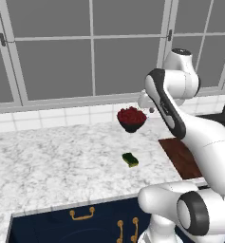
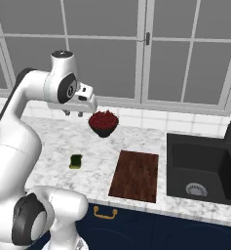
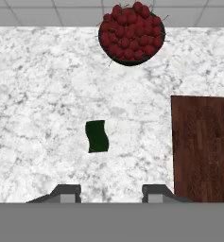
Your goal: Pick up the sponge from the counter and clean the cutting board by briefly scrubbing or pressing down on the cutting board. Once finished, release the sponge.
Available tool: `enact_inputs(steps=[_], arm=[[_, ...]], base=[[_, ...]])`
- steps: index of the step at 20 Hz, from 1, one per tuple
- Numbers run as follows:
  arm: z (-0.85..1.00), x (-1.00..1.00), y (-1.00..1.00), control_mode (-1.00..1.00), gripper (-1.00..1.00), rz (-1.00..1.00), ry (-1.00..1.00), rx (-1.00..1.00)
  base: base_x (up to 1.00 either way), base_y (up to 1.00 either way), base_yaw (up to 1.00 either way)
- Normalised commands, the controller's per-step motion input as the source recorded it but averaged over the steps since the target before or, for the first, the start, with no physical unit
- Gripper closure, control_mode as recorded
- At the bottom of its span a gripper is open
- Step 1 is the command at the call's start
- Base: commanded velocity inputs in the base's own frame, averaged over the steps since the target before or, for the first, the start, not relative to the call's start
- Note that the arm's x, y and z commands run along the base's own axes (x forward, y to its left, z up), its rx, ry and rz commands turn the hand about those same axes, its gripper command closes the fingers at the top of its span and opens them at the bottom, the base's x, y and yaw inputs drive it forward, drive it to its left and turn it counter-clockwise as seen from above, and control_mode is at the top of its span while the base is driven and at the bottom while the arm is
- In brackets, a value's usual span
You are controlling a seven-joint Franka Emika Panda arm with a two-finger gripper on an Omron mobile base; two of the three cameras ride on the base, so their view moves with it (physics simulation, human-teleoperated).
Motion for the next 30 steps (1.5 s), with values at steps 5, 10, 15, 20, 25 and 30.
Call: enact_inputs(steps=[5, 10, 15, 20, 25, 30], arm=[[-0.02, -0.43, 0.03, -1.0, -1.0, 0.02, 0.0, 0.0], [-0.35, -0.74, 0.18, -1.0, -1.0, 0.06, 0.0, -0.02], [-0.87, -0.07, 0.28, -1.0, -1.0, 0.14, 0.0, -0.05], [-0.62, 0.51, 0.08, -1.0, -1.0, 0.1, 0.11, -0.02], [-0.55, 0.44, 0.27, -1.0, -1.0, 0.05, 0.05, -0.01], [-0.52, 0.5, 0.17, -1.0, -1.0, 0.01, 0.0, 0.0]], base=[[0.0, 0.0, 0.0], [0.0, 0.0, 0.0], [0.0, 0.0, 0.0], [0.0, 0.0, 0.0], [0.0, 0.0, 0.0], [0.0, 0.0, 0.0]])
